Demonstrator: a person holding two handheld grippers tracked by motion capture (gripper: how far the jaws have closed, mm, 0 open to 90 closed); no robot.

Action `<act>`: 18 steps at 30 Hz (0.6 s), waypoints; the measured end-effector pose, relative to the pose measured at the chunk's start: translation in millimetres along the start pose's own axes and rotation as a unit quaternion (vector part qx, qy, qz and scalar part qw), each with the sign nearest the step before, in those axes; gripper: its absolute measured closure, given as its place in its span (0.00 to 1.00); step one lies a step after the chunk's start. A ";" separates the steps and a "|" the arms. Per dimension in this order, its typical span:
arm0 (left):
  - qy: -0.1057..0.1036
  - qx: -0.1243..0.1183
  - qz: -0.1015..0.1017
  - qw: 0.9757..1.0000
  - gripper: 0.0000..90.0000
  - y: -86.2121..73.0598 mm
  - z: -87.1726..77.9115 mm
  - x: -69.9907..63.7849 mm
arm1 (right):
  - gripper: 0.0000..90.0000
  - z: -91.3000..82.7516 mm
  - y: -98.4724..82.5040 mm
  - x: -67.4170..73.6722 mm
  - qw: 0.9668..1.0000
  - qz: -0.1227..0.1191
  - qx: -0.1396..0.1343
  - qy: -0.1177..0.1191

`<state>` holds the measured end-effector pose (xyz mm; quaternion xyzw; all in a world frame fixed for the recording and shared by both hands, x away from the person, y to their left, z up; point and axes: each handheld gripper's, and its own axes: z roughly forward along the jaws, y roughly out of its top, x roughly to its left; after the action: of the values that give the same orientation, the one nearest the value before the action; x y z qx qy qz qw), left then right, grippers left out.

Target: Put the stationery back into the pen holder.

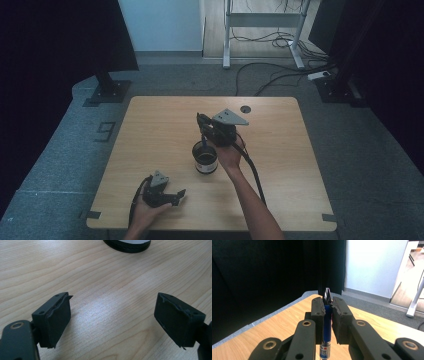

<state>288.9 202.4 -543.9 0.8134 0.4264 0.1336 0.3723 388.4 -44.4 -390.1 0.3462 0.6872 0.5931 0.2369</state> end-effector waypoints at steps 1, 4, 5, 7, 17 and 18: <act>0.000 0.000 0.000 1.000 0.16 0.0 0.1 0.0 | 0.87 0.2 -1.6 -0.2 1.000 0.000 0.002 -0.001; 0.001 0.000 0.000 1.000 0.16 -0.1 0.5 0.1 | 0.87 0.1 -8.0 -1.4 1.000 0.002 0.006 -0.001; 0.001 0.000 0.000 1.000 0.16 -0.1 0.7 -0.1 | 0.87 0.1 -10.2 -1.7 1.000 0.003 0.007 -0.002; 0.000 0.001 0.001 1.000 0.16 -0.1 1.0 -0.3 | 0.87 0.3 -13.8 -2.4 1.000 0.004 0.009 -0.003; 0.000 0.003 0.002 1.000 0.16 -0.5 2.4 -1.1 | 0.87 0.0 -29.0 -5.1 1.000 0.007 0.023 -0.004; 0.000 0.004 0.001 1.000 0.16 -0.6 2.6 -1.3 | 0.87 -0.2 -30.3 -5.2 1.000 0.007 0.023 -0.005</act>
<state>289.2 200.2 -546.0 0.8153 0.4260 0.1329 0.3690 385.7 -50.2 -420.2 0.3590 0.6970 0.5772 0.2283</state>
